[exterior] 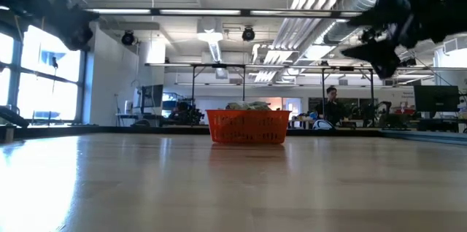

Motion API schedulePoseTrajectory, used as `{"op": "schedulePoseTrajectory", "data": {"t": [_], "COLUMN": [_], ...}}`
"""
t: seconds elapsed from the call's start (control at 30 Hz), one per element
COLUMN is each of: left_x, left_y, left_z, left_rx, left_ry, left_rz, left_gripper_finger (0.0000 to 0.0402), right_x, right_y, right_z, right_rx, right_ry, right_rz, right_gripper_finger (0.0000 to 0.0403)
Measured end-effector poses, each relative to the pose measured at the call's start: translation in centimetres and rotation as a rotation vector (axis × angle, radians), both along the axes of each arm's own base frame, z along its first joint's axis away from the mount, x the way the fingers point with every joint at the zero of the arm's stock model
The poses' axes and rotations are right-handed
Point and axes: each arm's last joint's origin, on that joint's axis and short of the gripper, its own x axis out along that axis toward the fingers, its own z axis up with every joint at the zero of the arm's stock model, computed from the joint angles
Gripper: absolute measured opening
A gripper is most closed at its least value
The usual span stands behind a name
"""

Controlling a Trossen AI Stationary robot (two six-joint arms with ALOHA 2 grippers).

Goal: Pick and place Stevia / Truvia into bins
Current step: Return to Home Position

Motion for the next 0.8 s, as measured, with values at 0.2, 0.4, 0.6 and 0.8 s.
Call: {"op": "schedulePoseTrajectory", "data": {"t": [0.2, 0.4, 0.6, 0.8], "left_x": [-1.5, -1.9, -2.3, -1.6], "left_y": [-0.1, -0.1, 0.0, 0.2], "left_z": [-1.7, -2.6, -3.0, -5.7], "left_rx": [-0.013, -0.017, -0.019, -0.020], "left_ry": [0.149, 0.246, 0.227, 0.243], "left_rz": [0.004, 0.007, 0.023, 0.041], "left_gripper_finger": [0.0216, 0.0216, 0.0216, 0.0216], "right_x": [-1.4, -2.5, -2.8, -3.0], "right_y": [-0.1, -0.3, 0.0, 0.3], "right_z": [-4.7, -7.4, -7.9, -8.0], "right_rx": [-0.015, -0.044, -0.046, -0.018], "right_ry": [0.153, 0.411, 0.474, 0.467], "right_rz": [0.009, 0.009, 0.050, 0.135], "right_gripper_finger": [0.0279, 0.0279, 0.0279, 0.0279]}}
